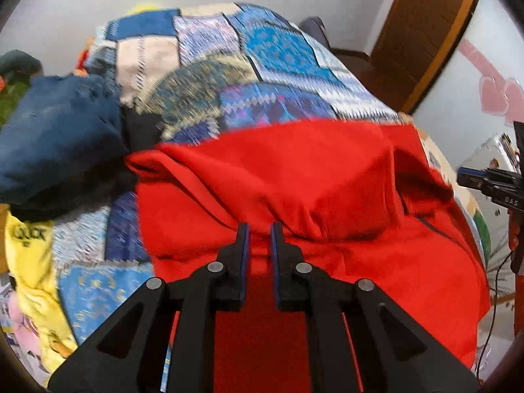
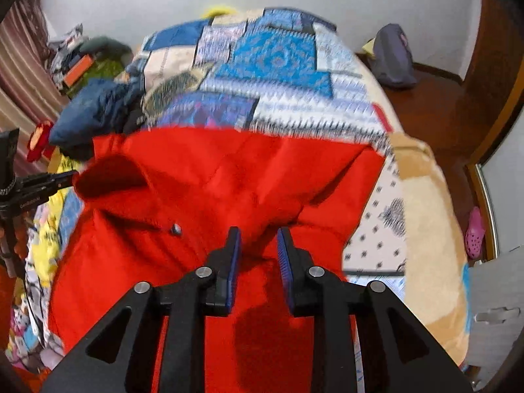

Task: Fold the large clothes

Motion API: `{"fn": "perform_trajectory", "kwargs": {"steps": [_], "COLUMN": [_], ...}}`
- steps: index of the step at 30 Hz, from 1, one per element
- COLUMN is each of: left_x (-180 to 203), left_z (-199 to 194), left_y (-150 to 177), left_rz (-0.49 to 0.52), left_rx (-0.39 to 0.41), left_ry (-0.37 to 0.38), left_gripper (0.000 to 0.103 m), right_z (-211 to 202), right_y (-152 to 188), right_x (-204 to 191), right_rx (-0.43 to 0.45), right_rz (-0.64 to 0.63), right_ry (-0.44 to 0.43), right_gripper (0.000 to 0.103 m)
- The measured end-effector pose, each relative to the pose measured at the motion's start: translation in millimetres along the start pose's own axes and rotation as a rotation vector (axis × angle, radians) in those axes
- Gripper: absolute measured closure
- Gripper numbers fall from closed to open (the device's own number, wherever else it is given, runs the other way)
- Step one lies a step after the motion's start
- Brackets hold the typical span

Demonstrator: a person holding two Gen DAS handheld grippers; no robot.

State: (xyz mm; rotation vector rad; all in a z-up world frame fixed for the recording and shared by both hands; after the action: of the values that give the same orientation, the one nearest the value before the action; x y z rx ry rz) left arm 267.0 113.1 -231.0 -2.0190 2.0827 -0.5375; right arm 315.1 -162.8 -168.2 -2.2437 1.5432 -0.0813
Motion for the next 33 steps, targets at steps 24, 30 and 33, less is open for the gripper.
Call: {"fn": "perform_trajectory", "kwargs": {"steps": [24,30,33], "left_x": [22,5,-8], "left_z": [90,73,68], "left_y": [-31,2,15], "left_rz": [0.032,0.010,-0.071], "left_rx": [-0.128,-0.071,-0.074], "left_ry": [0.008,-0.051,-0.010], "left_gripper": [0.047,0.015,0.012], "right_z": [89,79,79], "right_y": [-16,7,18], "right_x": [-2,7,10], "right_rx": [-0.197,-0.177,-0.179], "right_rz": [0.088,0.095,0.100], "right_ry": [-0.089,-0.066,-0.057], "right_gripper": [0.061,0.045,0.041]}}
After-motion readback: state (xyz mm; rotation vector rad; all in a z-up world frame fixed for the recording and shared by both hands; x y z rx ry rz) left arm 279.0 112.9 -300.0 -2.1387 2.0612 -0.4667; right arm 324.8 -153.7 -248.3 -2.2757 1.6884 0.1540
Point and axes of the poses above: each gripper's, at about its wrist camera, not at the fingertips, and z roughly the way its jaws point, x to its right, y to its underside, the point moved 4 cm from there along z, roughly the way its jaws point, and after that the axes turned 7 degrees about -x, right-handed, at the moved point
